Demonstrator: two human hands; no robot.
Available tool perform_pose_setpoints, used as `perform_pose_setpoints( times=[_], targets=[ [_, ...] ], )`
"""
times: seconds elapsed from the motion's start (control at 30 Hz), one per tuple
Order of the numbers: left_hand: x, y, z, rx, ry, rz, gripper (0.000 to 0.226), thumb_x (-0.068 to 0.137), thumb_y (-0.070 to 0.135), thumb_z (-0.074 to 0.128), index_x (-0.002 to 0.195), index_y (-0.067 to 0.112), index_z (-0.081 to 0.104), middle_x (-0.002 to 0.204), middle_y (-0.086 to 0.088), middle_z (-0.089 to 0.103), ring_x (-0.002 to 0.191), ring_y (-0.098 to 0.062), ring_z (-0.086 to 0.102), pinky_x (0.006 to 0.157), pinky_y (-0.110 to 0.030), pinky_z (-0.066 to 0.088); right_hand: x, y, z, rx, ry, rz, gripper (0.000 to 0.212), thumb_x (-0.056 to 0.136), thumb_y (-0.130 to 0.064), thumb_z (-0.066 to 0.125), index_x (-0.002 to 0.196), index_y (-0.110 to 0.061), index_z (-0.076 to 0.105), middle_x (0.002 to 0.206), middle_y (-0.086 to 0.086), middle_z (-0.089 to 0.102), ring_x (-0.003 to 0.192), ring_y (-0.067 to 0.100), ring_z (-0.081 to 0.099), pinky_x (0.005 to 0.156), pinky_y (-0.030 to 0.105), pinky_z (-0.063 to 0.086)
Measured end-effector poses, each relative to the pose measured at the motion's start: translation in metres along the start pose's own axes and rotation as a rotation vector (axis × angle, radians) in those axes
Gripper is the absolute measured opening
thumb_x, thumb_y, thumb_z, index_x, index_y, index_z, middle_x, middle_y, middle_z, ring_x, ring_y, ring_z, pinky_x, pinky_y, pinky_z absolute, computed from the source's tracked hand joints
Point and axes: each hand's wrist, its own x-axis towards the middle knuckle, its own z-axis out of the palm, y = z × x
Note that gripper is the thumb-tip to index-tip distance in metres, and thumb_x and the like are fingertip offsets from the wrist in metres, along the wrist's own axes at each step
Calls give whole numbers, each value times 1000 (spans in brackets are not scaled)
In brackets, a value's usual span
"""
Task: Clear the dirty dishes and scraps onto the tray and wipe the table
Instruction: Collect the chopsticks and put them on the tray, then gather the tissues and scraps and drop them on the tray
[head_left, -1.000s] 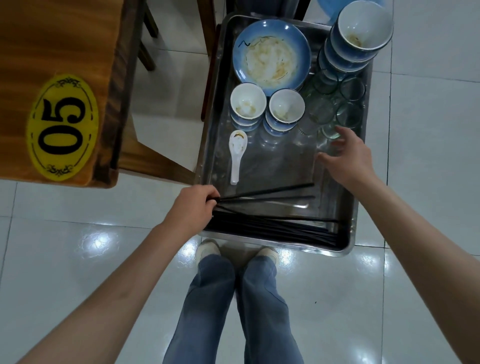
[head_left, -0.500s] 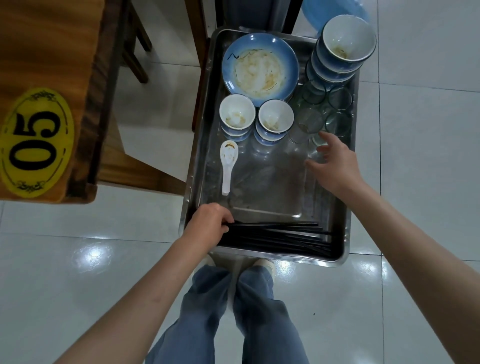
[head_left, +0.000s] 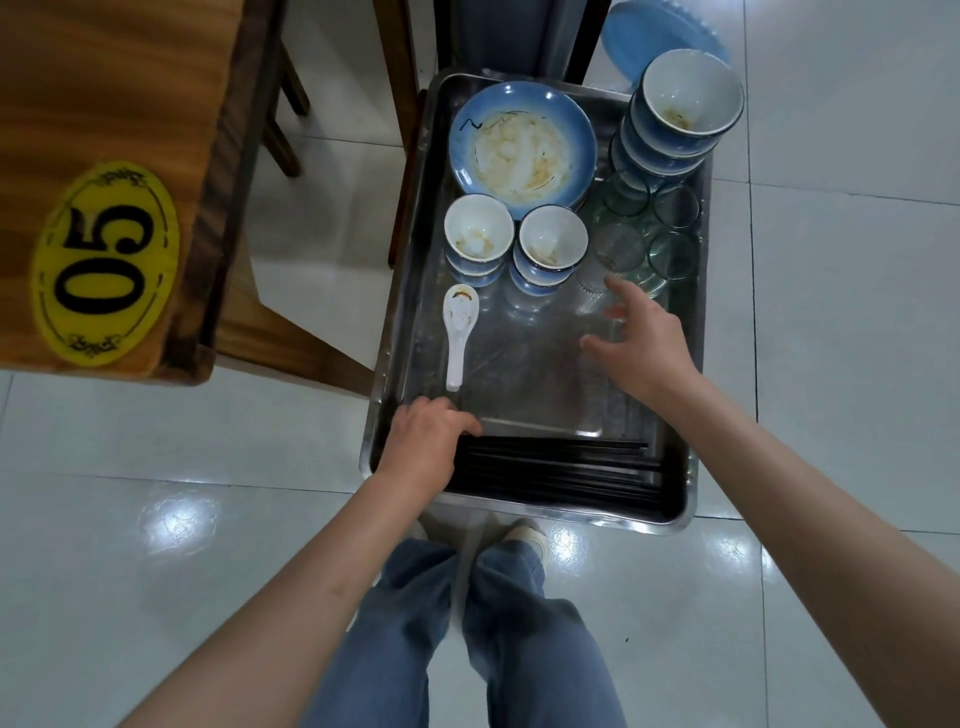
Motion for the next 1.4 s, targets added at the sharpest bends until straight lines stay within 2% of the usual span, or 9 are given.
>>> perform_pose_setpoints(
  times=[0.37,0.6,0.83,1.0,1.07,1.17,1.23,1.3,1.4],
  targets=[
    [2,1,-6,-34,40,-13,48,83,-2,59,119,28,63,116,-1,60,108,-23,50,99,-37,37,-4,-5,-2,-6,-15,-17,69,83,-23,68,143,-23,32,129,7,55,117,22,51,85,26,40],
    [-13,13,-47,-92,81,-34,48,83,-2,61,121,28,60,115,0,61,108,-21,51,98,-37,40,-24,-29,-21,4,-25,-29,72,83,-23,68,144,-25,30,130,6,55,115,21,52,77,23,40],
    [-48,42,-123,-126,106,-26,48,82,2,64,125,24,58,116,-3,61,107,-24,54,92,-40,45,-73,-73,-66,12,-46,-81,71,82,-22,68,143,-25,31,127,6,56,110,21,54,80,24,37],
    [-92,69,-192,-282,192,-5,57,78,8,70,129,26,54,125,4,59,115,-18,53,96,-36,44,-122,-108,-107,8,-97,-157,72,81,-24,69,143,-25,31,131,6,54,118,22,50,89,25,37],
    [-115,77,-220,-304,248,1,62,75,11,73,131,26,52,127,4,58,117,-15,51,98,-29,40,-139,-126,-126,17,-107,-196,72,81,-26,69,143,-25,32,132,6,53,120,22,49,93,28,38],
    [-153,87,-264,-318,332,15,69,73,16,76,135,24,48,131,6,55,120,-10,48,97,-22,34,-163,-162,-156,19,-106,-309,75,79,-28,71,143,-26,32,134,5,51,123,22,46,92,25,33],
    [-176,93,-294,-313,366,19,74,72,20,78,138,25,44,136,7,51,124,-9,45,99,-23,33,-178,-190,-175,35,-120,-391,78,79,-29,71,144,-25,30,138,5,48,126,20,43,94,23,30],
    [-198,97,-324,-291,410,25,78,72,24,79,140,24,41,139,5,49,127,-10,43,102,-25,34,-190,-222,-194,33,-128,-484,80,79,-31,71,146,-24,27,142,4,44,130,19,39,101,28,31],
    [-231,95,-367,-253,528,25,82,69,29,80,141,22,40,139,3,49,127,-10,42,100,-21,31,-207,-268,-221,4,-85,-641,83,78,-32,72,147,-21,26,145,3,41,132,18,37,104,28,29]
  ],
)
